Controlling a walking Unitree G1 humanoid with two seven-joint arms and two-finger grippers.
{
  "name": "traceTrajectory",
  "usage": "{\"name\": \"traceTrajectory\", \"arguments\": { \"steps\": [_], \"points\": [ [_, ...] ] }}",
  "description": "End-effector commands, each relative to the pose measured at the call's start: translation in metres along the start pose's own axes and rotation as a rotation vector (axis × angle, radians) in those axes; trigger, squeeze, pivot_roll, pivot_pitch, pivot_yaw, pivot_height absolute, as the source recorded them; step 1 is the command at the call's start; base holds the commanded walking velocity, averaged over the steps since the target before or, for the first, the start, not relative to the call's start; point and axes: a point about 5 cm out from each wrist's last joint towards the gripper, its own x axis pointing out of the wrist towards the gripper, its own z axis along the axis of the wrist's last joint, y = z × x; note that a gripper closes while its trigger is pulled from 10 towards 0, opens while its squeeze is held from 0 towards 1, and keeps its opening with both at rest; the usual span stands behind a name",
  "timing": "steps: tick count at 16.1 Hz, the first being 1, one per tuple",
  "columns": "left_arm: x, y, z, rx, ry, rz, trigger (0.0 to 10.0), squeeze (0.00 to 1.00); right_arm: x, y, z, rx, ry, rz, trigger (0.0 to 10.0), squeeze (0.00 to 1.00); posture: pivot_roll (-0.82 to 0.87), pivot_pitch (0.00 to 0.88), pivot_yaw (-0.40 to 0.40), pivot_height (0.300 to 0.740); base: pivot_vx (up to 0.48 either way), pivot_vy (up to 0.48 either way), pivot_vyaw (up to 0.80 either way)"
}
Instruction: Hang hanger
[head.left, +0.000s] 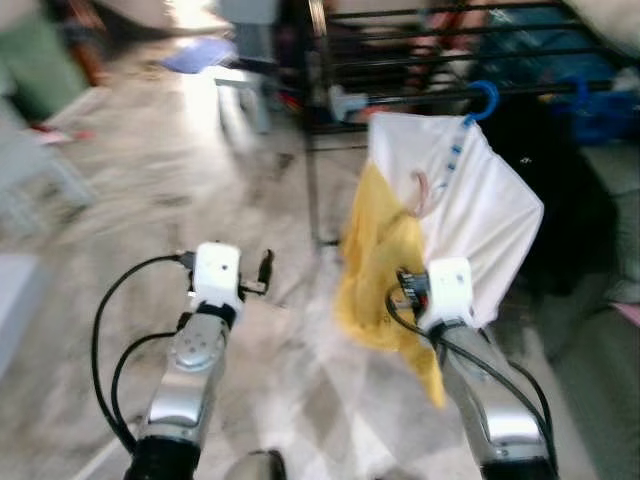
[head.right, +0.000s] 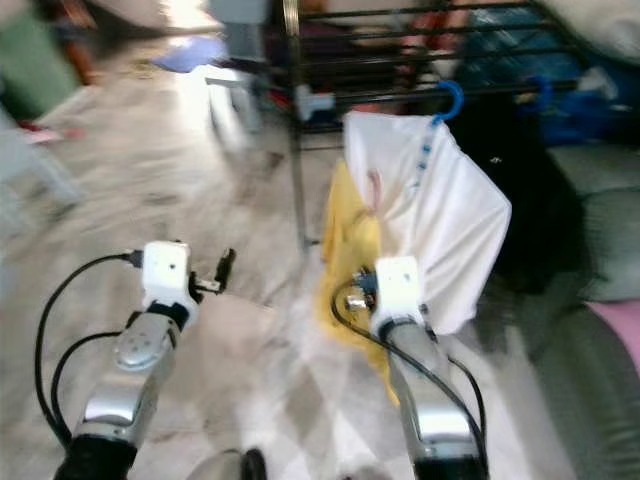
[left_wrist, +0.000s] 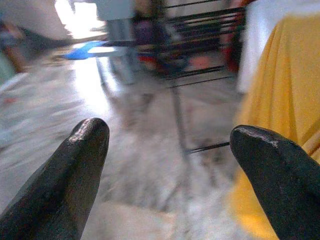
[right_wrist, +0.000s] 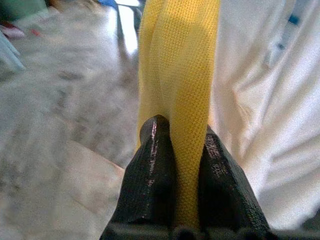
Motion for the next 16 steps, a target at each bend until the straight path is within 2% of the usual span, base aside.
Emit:
{"name": "traceTrajectory", "arguments": {
  "steps": [1,4,7,9,12,14,16],
  "points": [
    [0.002,-0.003,-0.002,0.012,-0.001,-0.004,10.0,0.00,0.001,-0.008,0.007,-0.004,-0.059,-0.015,10.0,0.00,-0.08,0.000,0.049,0.740,-0.311,0.000,0.00],
    [0.006,0.001,-0.002,0.015,-0.019,0.024,10.0,0.00,0.007,-0.016,0.006,0.024,-0.050,-0.019,10.0,0.00,-0.07,0.000,0.015,0.740,-0.286,0.000,0.00],
    [0.002,0.011,-0.016,0.025,0.004,0.083,10.0,0.00,0.003,-0.014,-0.007,-0.009,-0.014,0.016,10.0,0.00,-0.06,0.000,-0.007,0.740,-0.084,0.000,0.00],
    [-0.002,0.023,-0.038,0.091,0.069,0.111,10.0,0.00,0.000,-0.013,-0.028,-0.011,0.031,0.024,10.0,0.00,-0.07,0.000,0.006,0.740,0.000,0.000,0.00],
    [-0.012,0.037,-0.073,0.103,0.222,0.110,10.0,0.00,-0.003,-0.011,-0.049,-0.019,0.102,0.043,10.0,0.00,-0.08,0.000,0.006,0.740,0.000,0.000,0.00],
    [-0.026,0.039,-0.093,0.108,0.307,0.105,10.0,0.00,-0.011,-0.013,-0.066,-0.027,0.139,0.045,10.0,0.00,-0.08,0.000,0.014,0.740,0.000,0.000,0.00],
    [-0.031,0.038,-0.100,0.114,0.322,0.099,10.0,0.00,-0.017,-0.016,-0.078,-0.027,0.167,0.021,10.0,0.00,-0.09,0.000,0.016,0.740,0.000,0.000,0.00]
  ]
}}
